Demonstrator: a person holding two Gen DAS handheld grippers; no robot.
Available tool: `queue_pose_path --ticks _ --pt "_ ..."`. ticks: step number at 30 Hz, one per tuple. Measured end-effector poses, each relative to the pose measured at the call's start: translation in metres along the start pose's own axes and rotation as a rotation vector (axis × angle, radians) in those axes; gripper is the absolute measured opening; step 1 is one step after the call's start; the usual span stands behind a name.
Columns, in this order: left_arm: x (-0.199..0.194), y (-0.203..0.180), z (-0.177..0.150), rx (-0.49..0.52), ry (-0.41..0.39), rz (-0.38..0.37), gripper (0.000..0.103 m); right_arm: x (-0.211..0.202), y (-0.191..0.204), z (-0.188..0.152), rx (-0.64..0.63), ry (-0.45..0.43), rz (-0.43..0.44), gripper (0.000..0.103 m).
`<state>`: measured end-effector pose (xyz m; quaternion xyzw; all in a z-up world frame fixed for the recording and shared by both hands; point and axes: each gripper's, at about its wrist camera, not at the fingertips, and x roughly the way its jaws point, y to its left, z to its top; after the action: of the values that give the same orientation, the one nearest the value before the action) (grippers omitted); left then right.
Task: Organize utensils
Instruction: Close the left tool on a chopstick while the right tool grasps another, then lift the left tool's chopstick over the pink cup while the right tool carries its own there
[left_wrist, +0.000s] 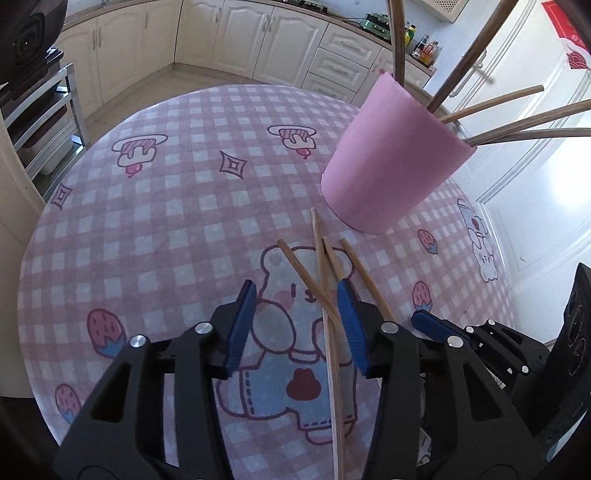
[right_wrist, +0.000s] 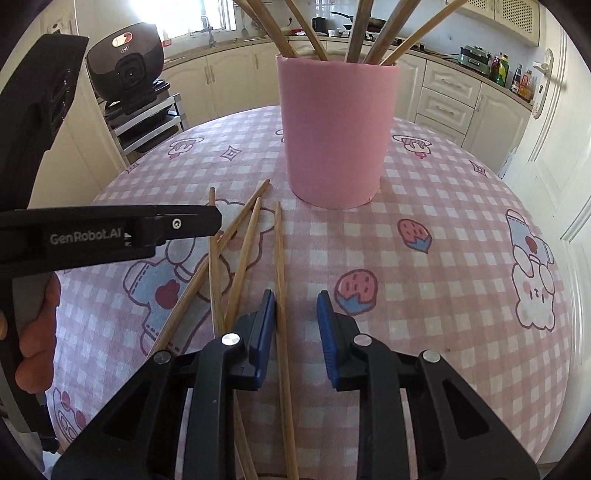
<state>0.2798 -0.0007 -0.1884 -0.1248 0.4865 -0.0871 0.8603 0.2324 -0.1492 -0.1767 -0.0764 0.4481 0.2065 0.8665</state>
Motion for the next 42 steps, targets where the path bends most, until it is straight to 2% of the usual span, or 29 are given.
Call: queue_pose_path --ticks 6,9,14,19,21,24,32,39,42 --pt "0.010 0.003 0.007 0.005 0.001 0.016 0.023 0.008 -0.002 0.011 -0.018 0.018 0.006 0.022" --pt "0.011 0.006 0.008 -0.003 -0.009 0.009 0.019 0.014 -0.001 0.019 -0.038 0.033 0.005 0.022" --pt "0.010 0.015 0.011 -0.001 -0.006 0.018 0.006 0.024 0.002 0.035 -0.055 0.054 -0.002 0.022" --pt "0.008 0.021 0.012 -0.004 -0.007 -0.002 0.006 0.033 0.008 0.048 -0.077 0.080 -0.012 0.022" --pt "0.006 0.021 0.012 -0.001 -0.009 -0.002 0.005 0.035 0.010 0.051 -0.083 0.090 -0.001 0.008" --pt "-0.001 0.021 0.014 -0.004 -0.016 -0.021 0.005 0.035 0.012 0.052 -0.080 0.095 -0.001 0.005" --pt "-0.053 0.015 0.016 0.022 -0.104 -0.079 0.005 -0.014 0.005 0.049 0.002 -0.021 0.091 0.005" --pt "-0.113 -0.016 0.015 0.105 -0.227 -0.104 0.005 -0.078 0.003 0.051 0.031 -0.171 0.109 0.005" --pt "-0.131 -0.025 0.014 0.128 -0.252 -0.113 0.005 -0.101 0.004 0.052 0.034 -0.230 0.093 0.005"
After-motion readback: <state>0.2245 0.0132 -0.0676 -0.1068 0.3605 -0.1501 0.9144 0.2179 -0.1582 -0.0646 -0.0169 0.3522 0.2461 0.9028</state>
